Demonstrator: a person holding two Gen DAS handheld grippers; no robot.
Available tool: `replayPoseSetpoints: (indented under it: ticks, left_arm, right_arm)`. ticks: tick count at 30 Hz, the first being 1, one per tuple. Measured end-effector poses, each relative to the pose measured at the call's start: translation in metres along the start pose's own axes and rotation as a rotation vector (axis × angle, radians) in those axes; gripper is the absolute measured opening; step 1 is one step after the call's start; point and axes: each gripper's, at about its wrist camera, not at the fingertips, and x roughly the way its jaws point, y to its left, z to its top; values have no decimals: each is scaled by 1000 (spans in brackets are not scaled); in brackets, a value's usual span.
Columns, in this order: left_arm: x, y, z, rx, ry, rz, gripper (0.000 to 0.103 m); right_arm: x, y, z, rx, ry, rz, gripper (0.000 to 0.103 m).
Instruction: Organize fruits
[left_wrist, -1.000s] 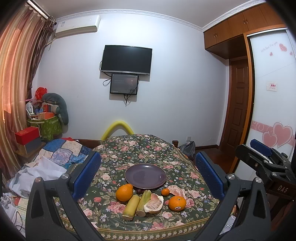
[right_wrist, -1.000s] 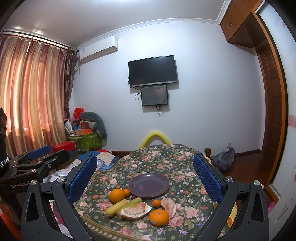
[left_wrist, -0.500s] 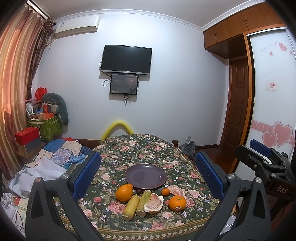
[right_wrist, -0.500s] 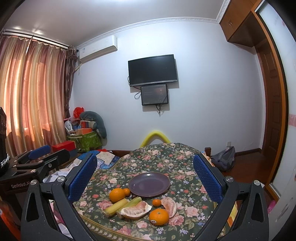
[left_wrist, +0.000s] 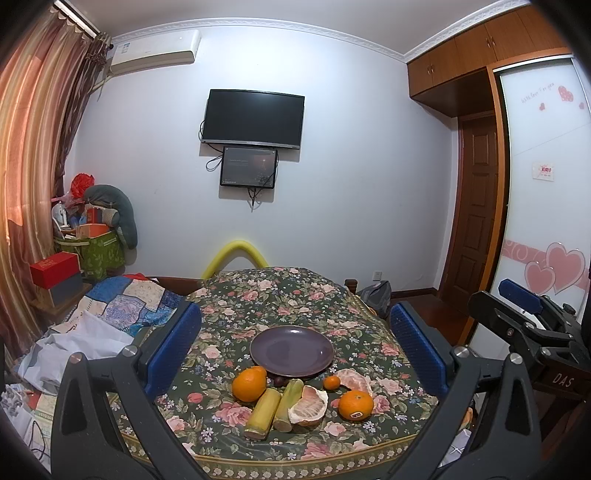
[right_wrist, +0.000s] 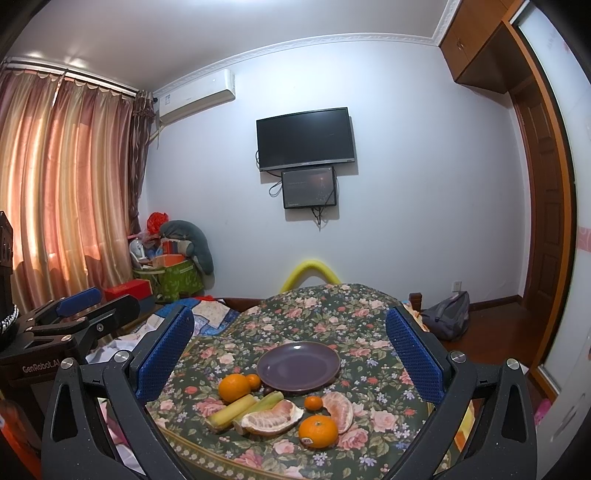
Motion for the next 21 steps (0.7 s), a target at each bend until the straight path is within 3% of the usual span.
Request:
replayPoseSetpoints:
  ticks: [8,18,21]
  left_arm:
    - [10,6,-6,11,17,6,103]
    - [64,33,-26,-1,163,51,103]
    - [80,41,-37,10,207,88,93]
  right_arm:
    - [14,3,-4,-10,50,-25,103]
    - [63,-11,-32,-8,216,-34,103]
    - [76,-16,-40,-14,262,-44,102]
